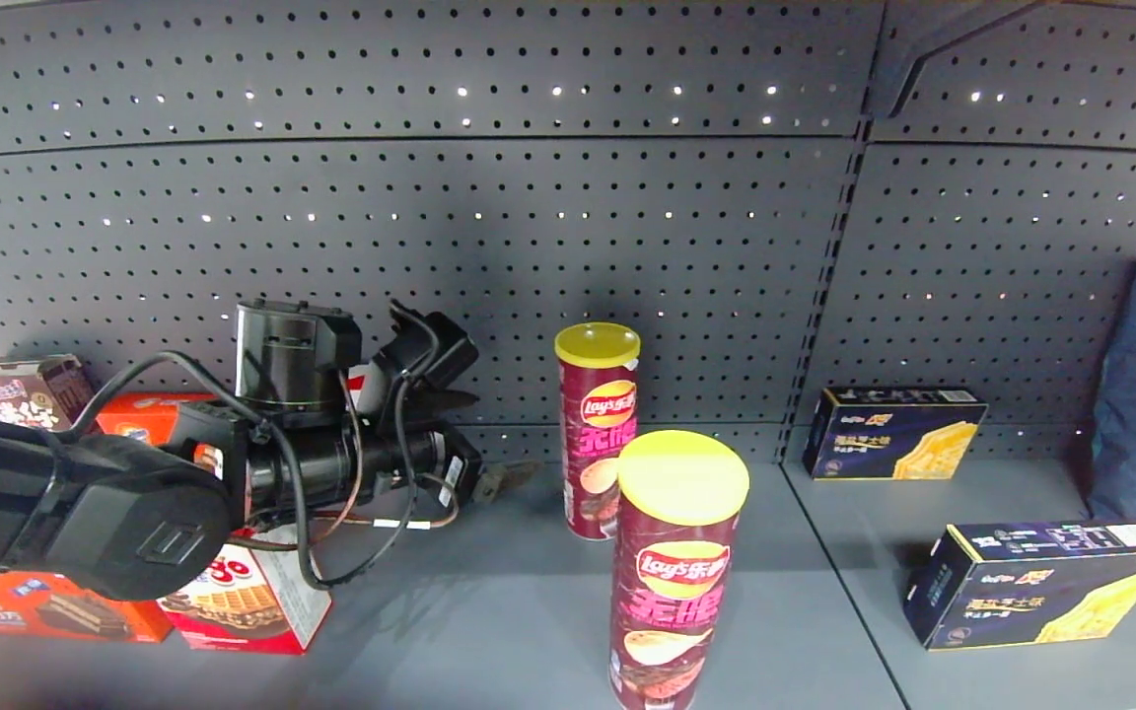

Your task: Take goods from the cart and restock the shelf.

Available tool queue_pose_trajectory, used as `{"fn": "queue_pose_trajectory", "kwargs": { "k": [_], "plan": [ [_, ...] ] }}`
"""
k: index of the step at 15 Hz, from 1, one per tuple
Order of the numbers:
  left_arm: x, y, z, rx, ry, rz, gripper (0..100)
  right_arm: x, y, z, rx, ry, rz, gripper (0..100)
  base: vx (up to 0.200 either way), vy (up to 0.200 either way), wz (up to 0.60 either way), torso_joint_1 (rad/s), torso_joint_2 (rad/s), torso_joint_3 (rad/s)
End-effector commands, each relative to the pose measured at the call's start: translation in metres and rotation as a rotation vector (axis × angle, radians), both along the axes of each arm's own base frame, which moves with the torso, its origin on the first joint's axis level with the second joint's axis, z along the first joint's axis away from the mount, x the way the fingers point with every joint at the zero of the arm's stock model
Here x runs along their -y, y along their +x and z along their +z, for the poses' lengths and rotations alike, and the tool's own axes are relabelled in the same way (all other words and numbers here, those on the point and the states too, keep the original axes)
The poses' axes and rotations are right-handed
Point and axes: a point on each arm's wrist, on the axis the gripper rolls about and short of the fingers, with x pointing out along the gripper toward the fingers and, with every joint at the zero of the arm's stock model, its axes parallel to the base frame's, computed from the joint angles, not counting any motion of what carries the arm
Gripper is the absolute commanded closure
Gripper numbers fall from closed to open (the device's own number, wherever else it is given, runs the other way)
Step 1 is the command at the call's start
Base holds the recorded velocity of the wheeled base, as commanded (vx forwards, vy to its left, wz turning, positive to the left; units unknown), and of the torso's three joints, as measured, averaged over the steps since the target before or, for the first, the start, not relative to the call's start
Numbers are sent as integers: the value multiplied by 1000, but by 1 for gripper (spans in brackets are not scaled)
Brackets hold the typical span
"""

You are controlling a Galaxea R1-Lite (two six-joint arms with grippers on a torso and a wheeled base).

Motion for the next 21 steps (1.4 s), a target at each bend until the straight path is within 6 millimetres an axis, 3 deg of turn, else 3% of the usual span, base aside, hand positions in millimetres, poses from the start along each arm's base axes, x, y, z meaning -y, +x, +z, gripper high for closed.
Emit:
{"fn": "queue_pose_trajectory", "kwargs": {
  "k": [1,15,21],
  "plan": [
    [5,0,-1,1,4,-4,0,0,0,0,-1,0,0,0,0,0,0,0,0,0],
    [28,22,-17,-13,33,7,0,0,0,0,-1,0,0,0,0,0,0,0,0,0],
    [29,22,-21,-23,42,14,0,0,0,0,-1,0,0,0,0,0,0,0,0,0]
  ]
}}
